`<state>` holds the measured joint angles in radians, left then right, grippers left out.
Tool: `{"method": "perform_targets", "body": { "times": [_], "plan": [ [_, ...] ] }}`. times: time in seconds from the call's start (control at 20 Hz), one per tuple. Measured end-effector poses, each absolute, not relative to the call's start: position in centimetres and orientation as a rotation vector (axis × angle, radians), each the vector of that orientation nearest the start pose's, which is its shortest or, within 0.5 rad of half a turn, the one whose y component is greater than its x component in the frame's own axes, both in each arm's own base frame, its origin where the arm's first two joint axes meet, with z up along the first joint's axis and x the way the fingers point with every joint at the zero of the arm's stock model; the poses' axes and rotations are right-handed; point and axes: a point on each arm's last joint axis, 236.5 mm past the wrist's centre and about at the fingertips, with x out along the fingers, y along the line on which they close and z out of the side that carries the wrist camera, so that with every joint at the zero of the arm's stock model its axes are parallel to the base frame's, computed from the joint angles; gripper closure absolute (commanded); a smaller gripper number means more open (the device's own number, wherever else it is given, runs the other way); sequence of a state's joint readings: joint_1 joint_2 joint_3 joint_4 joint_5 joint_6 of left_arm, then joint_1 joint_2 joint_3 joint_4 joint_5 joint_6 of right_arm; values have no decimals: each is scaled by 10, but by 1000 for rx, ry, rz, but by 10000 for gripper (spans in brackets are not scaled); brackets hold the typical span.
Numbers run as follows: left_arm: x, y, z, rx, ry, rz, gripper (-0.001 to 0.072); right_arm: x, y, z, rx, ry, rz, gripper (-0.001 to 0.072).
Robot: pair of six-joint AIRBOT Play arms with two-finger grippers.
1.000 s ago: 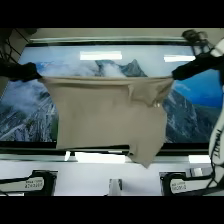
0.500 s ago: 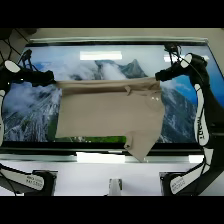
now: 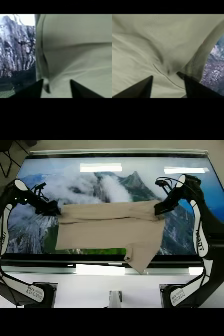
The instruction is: Fold the shirts.
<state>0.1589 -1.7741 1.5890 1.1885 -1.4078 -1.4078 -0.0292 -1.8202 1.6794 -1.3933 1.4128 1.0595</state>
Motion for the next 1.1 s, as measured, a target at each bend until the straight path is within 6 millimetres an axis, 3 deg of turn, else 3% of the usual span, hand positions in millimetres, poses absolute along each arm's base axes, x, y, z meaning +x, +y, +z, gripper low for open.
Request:
{"method": "perform_targets", "body": {
  "times": [0.05, 0.15, 0.3, 0.4, 0.6, 0.75, 0.85, 1.1],
  "plan": [
    [439, -20, -49, -352, 1528, -247, 154, 454, 30, -56, -214, 1471, 481, 151],
    [433, -15, -42, -359, 1552, -240, 154, 449, 26, -49, -212, 1489, 491, 148],
    [411, 9, -23, -356, 1593, -195, 152, 427, -9, -31, -201, 1562, 466, 168],
    [382, 20, -20, -383, 1638, -169, 152, 407, -32, -19, -155, 1594, 440, 177],
    [306, 19, -52, -441, 1732, -146, 153, 366, -43, -10, -93, 1599, 427, 186],
    [269, 11, -79, -473, 1758, -141, 153, 346, -41, -16, -79, 1598, 437, 187],
    [261, -1, -89, -517, 1743, -159, 154, 337, -38, -18, -71, 1603, 448, 187],
    [268, -16, -99, -590, 1681, -172, 153, 326, -36, -21, -60, 1617, 463, 187]
  ]
}}
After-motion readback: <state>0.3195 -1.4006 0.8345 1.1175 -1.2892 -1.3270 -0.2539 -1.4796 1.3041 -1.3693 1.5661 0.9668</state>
